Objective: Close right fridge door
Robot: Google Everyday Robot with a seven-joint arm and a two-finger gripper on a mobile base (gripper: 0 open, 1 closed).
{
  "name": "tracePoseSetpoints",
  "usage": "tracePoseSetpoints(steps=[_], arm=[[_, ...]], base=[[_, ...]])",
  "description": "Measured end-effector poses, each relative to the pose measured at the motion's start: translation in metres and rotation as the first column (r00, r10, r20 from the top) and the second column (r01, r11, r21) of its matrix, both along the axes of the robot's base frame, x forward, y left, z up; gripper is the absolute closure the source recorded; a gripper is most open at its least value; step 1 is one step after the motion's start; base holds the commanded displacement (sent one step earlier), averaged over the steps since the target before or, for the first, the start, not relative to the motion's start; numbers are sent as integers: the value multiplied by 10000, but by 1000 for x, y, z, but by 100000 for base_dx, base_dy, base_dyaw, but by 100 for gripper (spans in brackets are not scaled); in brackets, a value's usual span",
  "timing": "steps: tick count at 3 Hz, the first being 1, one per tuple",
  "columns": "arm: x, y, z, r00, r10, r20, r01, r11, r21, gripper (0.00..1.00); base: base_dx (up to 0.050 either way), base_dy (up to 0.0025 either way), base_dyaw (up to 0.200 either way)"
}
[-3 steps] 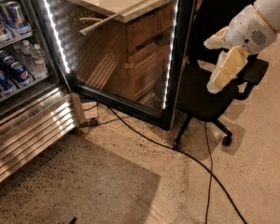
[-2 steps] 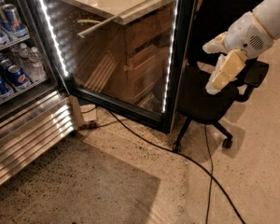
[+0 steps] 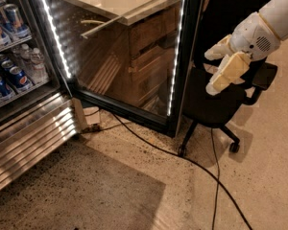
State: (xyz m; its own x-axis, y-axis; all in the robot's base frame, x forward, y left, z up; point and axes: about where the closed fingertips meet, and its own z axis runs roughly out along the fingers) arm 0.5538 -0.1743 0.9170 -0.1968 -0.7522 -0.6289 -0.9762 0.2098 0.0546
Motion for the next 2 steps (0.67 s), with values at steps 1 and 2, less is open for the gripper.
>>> tracePoseSetpoints(steps=[1,2], arm=[[0,0,0,10000,0,0,0,10000,0,42],[0,0,0,10000,0,0,0,10000,0,65]], base=[[0,0,0],[0,0,0]])
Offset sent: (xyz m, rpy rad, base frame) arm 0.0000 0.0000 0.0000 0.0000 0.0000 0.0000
